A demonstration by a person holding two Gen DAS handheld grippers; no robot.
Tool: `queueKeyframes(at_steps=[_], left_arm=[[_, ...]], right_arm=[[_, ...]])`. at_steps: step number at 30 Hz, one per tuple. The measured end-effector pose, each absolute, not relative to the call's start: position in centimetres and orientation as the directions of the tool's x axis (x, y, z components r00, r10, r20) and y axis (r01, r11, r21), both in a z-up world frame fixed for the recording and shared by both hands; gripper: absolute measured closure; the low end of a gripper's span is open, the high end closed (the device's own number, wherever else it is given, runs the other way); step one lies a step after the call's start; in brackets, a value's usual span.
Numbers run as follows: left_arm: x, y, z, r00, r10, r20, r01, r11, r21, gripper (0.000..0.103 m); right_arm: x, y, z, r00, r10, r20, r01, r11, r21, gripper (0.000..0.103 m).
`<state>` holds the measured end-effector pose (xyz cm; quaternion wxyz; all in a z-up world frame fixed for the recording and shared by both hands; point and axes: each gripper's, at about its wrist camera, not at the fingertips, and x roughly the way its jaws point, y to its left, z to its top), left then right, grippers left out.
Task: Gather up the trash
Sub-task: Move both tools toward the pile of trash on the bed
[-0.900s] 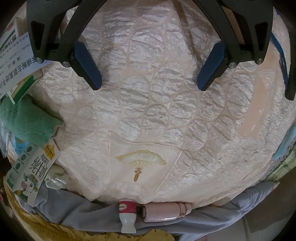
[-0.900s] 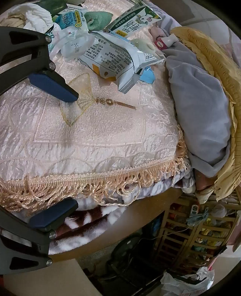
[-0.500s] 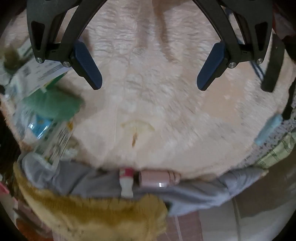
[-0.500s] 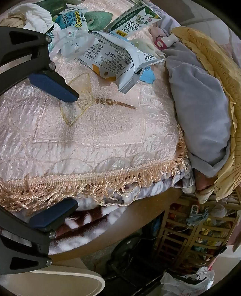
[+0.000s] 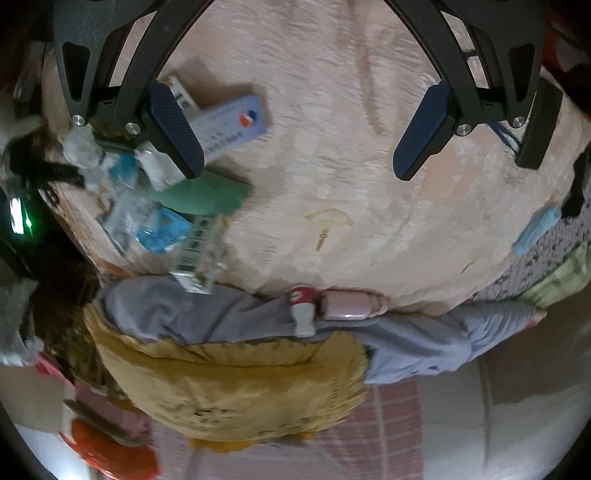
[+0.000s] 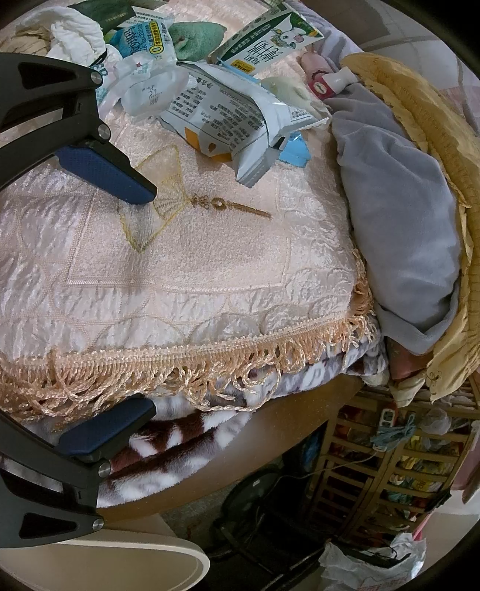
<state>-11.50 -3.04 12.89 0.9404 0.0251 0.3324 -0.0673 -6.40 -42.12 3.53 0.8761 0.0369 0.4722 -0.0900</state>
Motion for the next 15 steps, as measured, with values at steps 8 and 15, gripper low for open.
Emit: queueKeyframes(at_steps=[8,15], left_arm=[[-13.3,-6.8,13.5,0.769,-0.162,-0.618,0.197,0.980,-0.011,0.001],[-14.2,-8.4,14.3,0.789,-0.162,-0.593,0.194,0.981,-0.011,0.001]], right_arm=[[-9.7,-41.6,5.9,0.514,-0.110,-0.851,0.181,0.983,-0.018,0.000],[-15.6,-39.0,10.6,0.643,-0.068,-0.763,0.154,0.987,0.043,0.000]])
